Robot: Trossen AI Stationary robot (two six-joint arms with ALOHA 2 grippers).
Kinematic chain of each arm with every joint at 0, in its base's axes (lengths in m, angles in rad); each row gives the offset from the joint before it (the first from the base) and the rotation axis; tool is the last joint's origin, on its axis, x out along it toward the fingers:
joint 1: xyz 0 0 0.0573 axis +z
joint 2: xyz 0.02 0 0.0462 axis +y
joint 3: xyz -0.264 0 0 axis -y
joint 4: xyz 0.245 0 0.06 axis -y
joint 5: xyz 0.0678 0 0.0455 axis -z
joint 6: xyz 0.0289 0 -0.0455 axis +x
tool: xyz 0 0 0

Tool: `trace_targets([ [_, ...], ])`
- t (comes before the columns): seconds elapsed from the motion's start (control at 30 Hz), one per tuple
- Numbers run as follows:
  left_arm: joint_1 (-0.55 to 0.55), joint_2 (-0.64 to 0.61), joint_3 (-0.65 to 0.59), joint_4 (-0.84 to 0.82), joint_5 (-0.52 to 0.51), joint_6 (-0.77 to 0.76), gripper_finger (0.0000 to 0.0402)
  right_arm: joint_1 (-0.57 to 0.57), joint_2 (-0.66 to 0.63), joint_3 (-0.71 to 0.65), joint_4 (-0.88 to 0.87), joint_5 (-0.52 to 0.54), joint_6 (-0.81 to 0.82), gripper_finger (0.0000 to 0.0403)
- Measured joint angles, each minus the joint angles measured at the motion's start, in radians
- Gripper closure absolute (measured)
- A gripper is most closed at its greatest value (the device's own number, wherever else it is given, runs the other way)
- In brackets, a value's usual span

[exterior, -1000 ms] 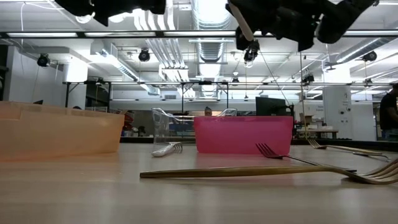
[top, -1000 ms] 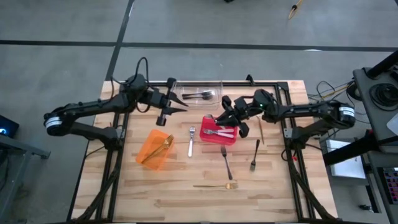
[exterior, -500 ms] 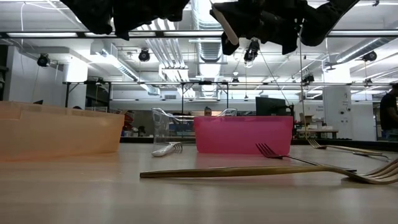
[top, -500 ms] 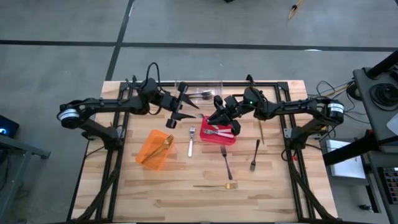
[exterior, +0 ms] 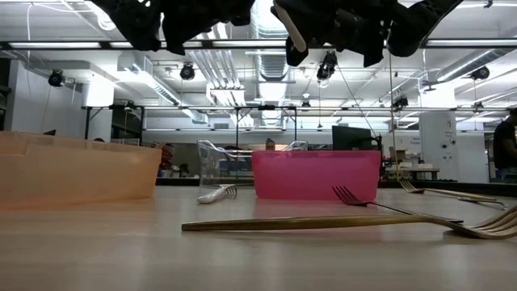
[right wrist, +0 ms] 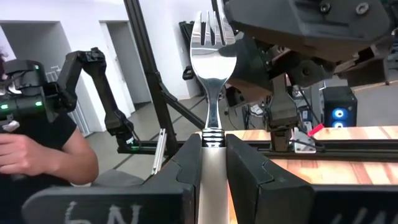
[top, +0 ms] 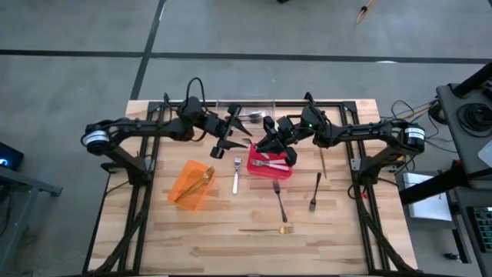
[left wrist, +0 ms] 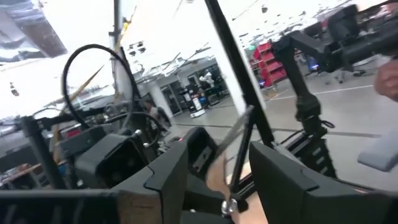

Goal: Sort silverware by color (type)
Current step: Put the white fork into the red bin

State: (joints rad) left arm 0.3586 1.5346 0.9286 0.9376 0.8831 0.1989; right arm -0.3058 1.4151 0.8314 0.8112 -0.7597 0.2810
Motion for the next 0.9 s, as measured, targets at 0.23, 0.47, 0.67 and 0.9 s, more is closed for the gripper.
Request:
trace_targets([
  [0.23,-0.001,0.009,0.012,0.005,0.020,-0.006,0.0324,0.000,0.000,0.000,-0.004,0.000,-0.001,0.0363],
  [0.47,-0.001,0.009,0.012,0.004,-0.016,-0.044,0.0392,0.000,0.000,0.000,-0.016,0.001,0.005,0.0363],
  [0.67,0.001,0.008,0.011,0.005,-0.047,-0.070,0.0401,-0.018,-0.005,0.000,-0.022,0.038,0.054,0.0321],
  [0.9,0.044,-0.020,-0.020,-0.058,-0.120,-0.107,0.0401,-0.058,-0.025,0.000,-0.116,0.066,0.060,0.0247],
])
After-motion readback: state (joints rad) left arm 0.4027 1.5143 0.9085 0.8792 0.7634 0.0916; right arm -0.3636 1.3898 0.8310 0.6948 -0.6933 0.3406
